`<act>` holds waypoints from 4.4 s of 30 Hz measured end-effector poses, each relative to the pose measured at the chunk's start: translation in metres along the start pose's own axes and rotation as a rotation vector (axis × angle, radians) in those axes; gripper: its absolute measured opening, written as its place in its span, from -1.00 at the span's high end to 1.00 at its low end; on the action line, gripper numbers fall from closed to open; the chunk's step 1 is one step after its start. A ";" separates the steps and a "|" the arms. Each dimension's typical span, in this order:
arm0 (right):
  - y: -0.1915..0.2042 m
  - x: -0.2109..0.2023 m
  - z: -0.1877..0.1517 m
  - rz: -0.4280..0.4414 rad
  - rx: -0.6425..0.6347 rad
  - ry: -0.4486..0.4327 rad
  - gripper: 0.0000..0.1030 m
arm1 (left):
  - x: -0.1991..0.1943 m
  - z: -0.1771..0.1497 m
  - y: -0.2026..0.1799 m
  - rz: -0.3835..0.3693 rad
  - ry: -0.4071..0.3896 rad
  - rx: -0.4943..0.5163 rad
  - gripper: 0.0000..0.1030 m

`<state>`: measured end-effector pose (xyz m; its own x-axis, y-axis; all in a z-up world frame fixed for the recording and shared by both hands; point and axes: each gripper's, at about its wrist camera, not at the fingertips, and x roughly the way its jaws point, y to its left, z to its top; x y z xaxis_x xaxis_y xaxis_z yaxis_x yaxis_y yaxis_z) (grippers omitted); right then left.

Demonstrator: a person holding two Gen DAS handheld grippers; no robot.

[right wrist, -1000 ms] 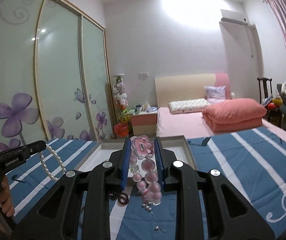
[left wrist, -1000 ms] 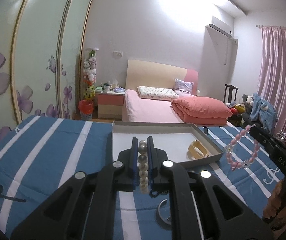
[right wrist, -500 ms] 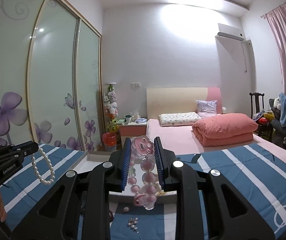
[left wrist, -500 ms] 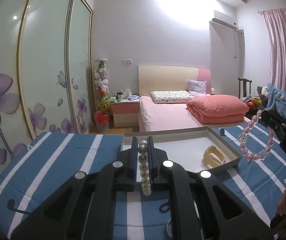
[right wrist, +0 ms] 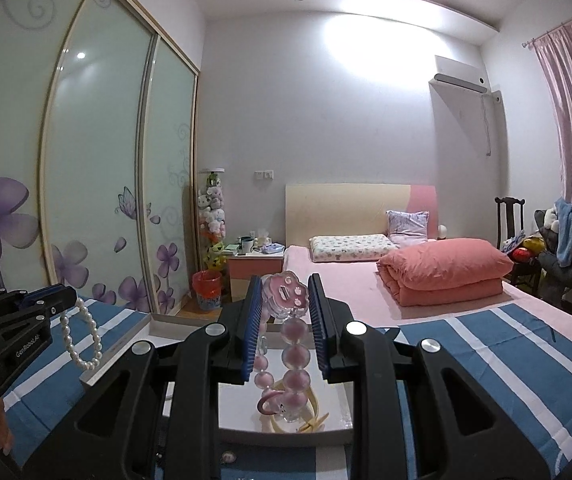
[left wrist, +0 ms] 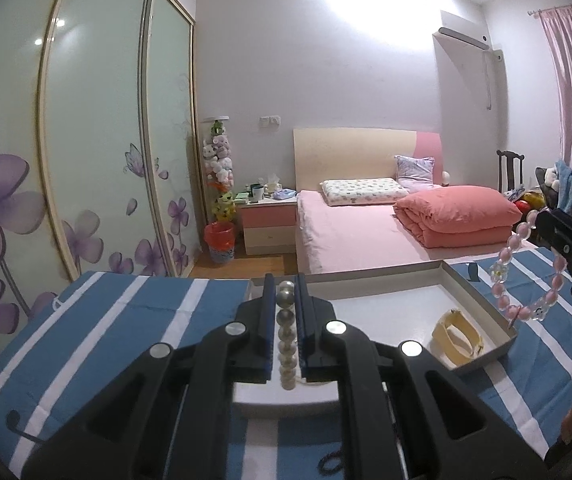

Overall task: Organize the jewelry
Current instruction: 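Carry both bracelets over the grey tray and release them inside, then grasp the open silver cuff with the left tool while the right tool grasps the silver ring, then lift the silver cuff and silver ring toward the grey tray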

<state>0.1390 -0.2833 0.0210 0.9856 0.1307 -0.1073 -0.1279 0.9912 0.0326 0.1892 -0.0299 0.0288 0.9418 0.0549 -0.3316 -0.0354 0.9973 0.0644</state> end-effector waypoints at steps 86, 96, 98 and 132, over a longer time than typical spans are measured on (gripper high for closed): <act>-0.027 -0.071 -0.069 0.094 0.186 0.407 -0.03 | -0.017 -0.106 -0.023 -0.287 0.448 0.117 -0.52; -0.025 -0.074 -0.071 0.107 0.184 0.422 -0.03 | -0.004 -0.121 -0.049 -0.236 0.546 0.222 -0.68; -0.025 -0.074 -0.071 0.107 0.185 0.424 -0.03 | -0.003 -0.119 -0.047 -0.240 0.547 0.208 -0.49; 0.069 -0.074 -0.110 0.336 -0.138 0.725 0.56 | -0.007 -0.104 0.085 -0.105 0.478 -0.110 -0.27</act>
<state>0.0455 -0.2222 -0.0777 0.5815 0.3540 -0.7325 -0.4635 0.8841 0.0593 0.1444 0.0592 -0.0615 0.6845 -0.0558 -0.7269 -0.0078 0.9964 -0.0839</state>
